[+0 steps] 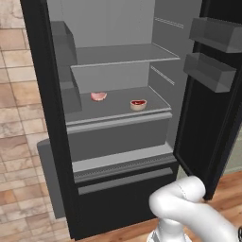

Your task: Place the steak on the counter behind the older steak on the same shelf of the fridge to maintain FIFO order. Close the fridge door when finished.

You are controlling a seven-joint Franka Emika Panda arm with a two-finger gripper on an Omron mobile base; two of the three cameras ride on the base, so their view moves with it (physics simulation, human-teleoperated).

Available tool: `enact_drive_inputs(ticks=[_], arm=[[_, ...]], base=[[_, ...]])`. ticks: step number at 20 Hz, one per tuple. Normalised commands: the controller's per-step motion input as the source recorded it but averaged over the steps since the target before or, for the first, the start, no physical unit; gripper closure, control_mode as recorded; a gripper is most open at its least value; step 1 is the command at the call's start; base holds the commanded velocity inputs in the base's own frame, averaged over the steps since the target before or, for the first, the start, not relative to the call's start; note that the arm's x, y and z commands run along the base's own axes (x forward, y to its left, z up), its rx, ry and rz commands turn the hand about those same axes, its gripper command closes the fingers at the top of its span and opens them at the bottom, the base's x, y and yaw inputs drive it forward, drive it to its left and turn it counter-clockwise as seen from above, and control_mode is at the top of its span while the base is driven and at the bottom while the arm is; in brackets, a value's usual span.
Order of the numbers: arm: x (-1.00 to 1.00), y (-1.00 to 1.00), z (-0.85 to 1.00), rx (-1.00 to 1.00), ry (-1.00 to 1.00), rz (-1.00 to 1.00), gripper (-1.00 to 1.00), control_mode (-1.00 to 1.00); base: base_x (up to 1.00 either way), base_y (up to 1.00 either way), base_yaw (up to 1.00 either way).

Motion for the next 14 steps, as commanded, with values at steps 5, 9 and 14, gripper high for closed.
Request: enact_drive_inputs(ticks=[5,9,14], arm=[[0.85,-0.54,-0.09,0.02,0.00,0.13,-1.00,-1.00],[0.80,-0.10,-0.02,0.00,0.00,0.11,-1.00,-1.00],[0.51,0.49,0.00,0.00,0.00,0.01,-1.00,-1.00]], base=[[0.00,0.00,0.00],[0.00,0.00,0.00],[0.00,0.00,0.00]])
